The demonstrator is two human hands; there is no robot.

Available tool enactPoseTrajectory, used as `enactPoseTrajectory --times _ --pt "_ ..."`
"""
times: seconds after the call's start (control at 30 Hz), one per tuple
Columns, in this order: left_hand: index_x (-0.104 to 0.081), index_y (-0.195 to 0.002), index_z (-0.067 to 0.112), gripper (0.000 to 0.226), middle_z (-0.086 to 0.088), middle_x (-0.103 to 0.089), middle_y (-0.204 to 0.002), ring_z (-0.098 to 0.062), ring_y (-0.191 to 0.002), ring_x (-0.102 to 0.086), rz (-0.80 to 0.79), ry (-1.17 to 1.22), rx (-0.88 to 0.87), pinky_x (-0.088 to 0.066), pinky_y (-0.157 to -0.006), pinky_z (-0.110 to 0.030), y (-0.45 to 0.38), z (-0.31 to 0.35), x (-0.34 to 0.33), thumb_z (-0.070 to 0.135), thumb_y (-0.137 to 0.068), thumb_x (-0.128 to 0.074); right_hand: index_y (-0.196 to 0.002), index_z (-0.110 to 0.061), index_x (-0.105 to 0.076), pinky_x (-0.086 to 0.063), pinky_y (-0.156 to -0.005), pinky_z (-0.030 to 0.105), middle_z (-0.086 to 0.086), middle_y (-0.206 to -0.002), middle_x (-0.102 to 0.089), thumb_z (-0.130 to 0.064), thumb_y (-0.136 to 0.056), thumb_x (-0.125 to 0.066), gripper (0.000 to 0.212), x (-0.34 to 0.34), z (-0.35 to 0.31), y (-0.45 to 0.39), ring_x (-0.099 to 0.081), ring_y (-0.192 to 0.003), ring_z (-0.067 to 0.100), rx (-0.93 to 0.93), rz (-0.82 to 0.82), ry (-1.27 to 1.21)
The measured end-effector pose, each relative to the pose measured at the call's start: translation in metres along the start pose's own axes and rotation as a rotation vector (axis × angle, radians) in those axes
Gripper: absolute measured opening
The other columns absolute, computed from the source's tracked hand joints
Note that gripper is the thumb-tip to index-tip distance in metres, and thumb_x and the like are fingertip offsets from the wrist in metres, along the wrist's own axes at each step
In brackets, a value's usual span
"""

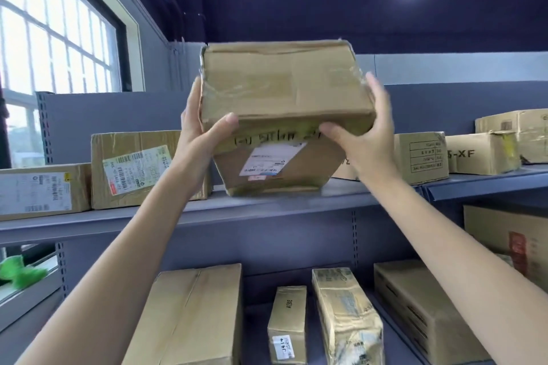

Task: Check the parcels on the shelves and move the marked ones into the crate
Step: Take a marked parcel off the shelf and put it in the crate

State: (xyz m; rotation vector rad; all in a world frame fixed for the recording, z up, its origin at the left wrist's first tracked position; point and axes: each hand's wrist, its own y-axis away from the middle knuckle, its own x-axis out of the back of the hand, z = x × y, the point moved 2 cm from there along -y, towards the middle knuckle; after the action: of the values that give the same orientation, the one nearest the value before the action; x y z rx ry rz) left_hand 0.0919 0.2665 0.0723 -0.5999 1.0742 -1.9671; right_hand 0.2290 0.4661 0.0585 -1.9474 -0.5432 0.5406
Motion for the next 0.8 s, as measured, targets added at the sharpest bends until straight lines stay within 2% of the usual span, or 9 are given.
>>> enactPoseTrajectory --times 0.07,0.13,0.2,0.27,0.37,0.47,0.57,0.67,0.8 --pt "-0.01 -0.147 0.027 0.113 -0.006 -0.037 -0.147 -0.014 -0.127 -0.047 -0.066 0.008 -0.066 -0.042 -0.103 -0.033 -0.001 0.013 -0.002 0.034 -0.058 -0.079 -0.14 -0.017 -0.032 -0.033 -0.094 0.005 -0.011 -0.132 -0.042 -0.019 -0.068 -0.081 0.087 0.002 -0.017 -0.008 -0.04 -0.121 0.001 0.074 0.059 -0.032" --pt "-0.01 -0.147 0.014 0.119 -0.011 -0.043 -0.141 -0.008 -0.116 -0.055 -0.024 -0.053 -0.129 -0.049 -0.09 -0.024 -0.002 0.028 -0.003 0.022 -0.055 -0.086 -0.14 -0.011 -0.031 -0.034 -0.089 0.002 -0.006 -0.134 -0.042 -0.019 -0.069 -0.08 0.087 0.004 -0.029 -0.015 -0.042 -0.118 -0.003 0.107 0.095 -0.089" --pt "-0.02 -0.142 0.004 0.107 -0.013 -0.05 -0.13 -0.004 -0.104 -0.06 0.094 -0.073 -0.21 -0.051 -0.082 -0.02 -0.003 0.043 -0.005 0.015 -0.057 -0.084 -0.14 -0.009 -0.03 -0.035 -0.088 0.002 -0.007 -0.132 -0.041 -0.019 -0.069 -0.08 0.087 0.006 -0.037 -0.018 -0.043 -0.112 -0.016 0.135 0.094 -0.131" --pt "-0.032 -0.135 0.0 0.086 -0.011 -0.058 -0.118 -0.012 -0.101 -0.062 0.16 -0.037 -0.251 -0.052 -0.079 -0.025 -0.002 0.052 -0.008 0.018 -0.065 -0.078 -0.137 -0.01 -0.031 -0.034 -0.091 0.003 -0.006 -0.133 -0.04 -0.021 -0.069 -0.08 0.085 0.008 -0.042 -0.02 -0.04 -0.112 -0.021 0.168 0.075 -0.129" --pt "-0.047 -0.123 0.003 0.057 0.004 -0.067 -0.097 -0.01 -0.09 -0.066 0.182 -0.019 -0.266 -0.052 -0.074 -0.025 -0.003 0.057 -0.01 0.019 -0.075 -0.072 -0.123 -0.022 -0.036 -0.042 -0.094 0.018 -0.001 -0.126 -0.043 -0.029 -0.065 -0.082 0.075 0.011 -0.045 -0.024 -0.047 -0.115 -0.001 0.173 0.029 -0.155" --pt "-0.047 -0.125 0.006 0.055 0.006 -0.067 -0.096 -0.006 -0.086 -0.067 0.17 -0.046 -0.219 -0.052 -0.071 -0.022 -0.003 0.056 -0.011 0.02 -0.078 -0.072 -0.108 -0.023 -0.039 -0.048 -0.079 0.021 -0.001 -0.107 -0.051 -0.026 -0.066 -0.081 0.059 0.01 -0.045 -0.025 -0.055 -0.096 0.007 0.159 0.032 -0.118" --pt "-0.032 -0.138 0.014 0.078 0.001 -0.067 -0.112 -0.013 -0.103 -0.065 0.075 -0.037 -0.106 -0.054 -0.083 -0.031 0.003 0.043 -0.003 0.027 -0.075 -0.075 -0.101 -0.029 -0.04 -0.052 -0.078 0.026 -0.008 -0.1 -0.054 -0.022 -0.067 -0.081 0.054 0.011 -0.047 -0.023 -0.057 -0.091 0.005 0.122 0.092 -0.142" --pt "-0.019 -0.141 0.037 0.109 -0.004 -0.037 -0.147 -0.016 -0.131 -0.042 0.073 -0.197 0.101 -0.039 -0.105 -0.045 0.023 0.019 0.009 0.05 -0.053 -0.082 -0.105 -0.022 -0.04 -0.052 -0.079 0.022 -0.005 -0.102 -0.055 -0.014 -0.07 -0.079 0.053 0.022 -0.049 -0.027 -0.058 -0.09 0.003 0.01 0.225 -0.258" --pt "-0.018 -0.143 0.026 0.095 0.0 -0.036 -0.142 -0.008 -0.126 -0.037 0.322 -0.301 0.206 -0.033 -0.108 -0.034 0.06 -0.002 0.01 0.038 -0.069 -0.076 -0.113 -0.021 -0.037 -0.052 -0.092 0.041 0.004 -0.12 -0.053 -0.021 -0.073 -0.077 0.057 0.042 -0.034 -0.02 -0.058 -0.107 0.016 -0.281 0.474 -0.483"
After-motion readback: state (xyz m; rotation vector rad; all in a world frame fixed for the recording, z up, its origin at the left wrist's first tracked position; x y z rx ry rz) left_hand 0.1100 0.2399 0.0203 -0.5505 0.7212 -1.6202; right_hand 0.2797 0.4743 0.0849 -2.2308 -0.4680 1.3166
